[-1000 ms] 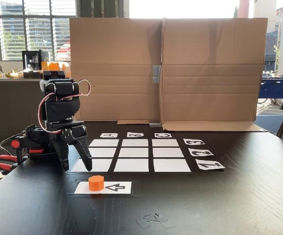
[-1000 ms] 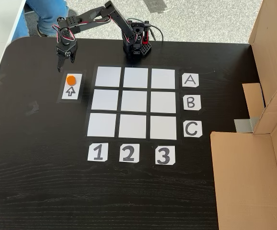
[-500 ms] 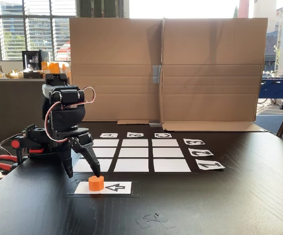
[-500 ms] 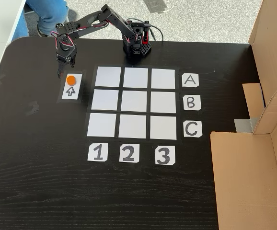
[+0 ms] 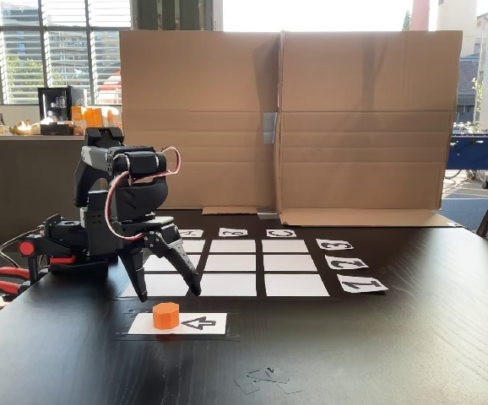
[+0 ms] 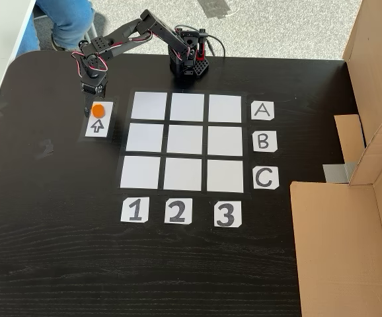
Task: Pick up the round, orange token and place it in the grid on square A3.
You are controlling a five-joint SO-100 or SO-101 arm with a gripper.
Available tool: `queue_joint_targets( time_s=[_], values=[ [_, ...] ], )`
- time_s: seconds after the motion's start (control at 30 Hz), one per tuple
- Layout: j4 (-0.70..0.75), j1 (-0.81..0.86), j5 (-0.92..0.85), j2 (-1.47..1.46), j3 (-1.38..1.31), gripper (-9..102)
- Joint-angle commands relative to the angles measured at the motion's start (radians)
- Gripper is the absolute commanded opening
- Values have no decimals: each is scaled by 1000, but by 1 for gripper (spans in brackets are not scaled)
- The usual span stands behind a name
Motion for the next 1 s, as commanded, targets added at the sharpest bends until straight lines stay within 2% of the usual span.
queue_joint_targets(
  time_s=[0.0,0.6,0.67,0.8,0.97],
  values=[
    [0,-12,-3,-2,-26,43],
    [-26,17,21,-132,-106,44],
    [-38,18,38,-137,-106,34],
    [-64,18,49,-141,-106,0],
    [-80,23,49,-152,-100,-1]
  ],
)
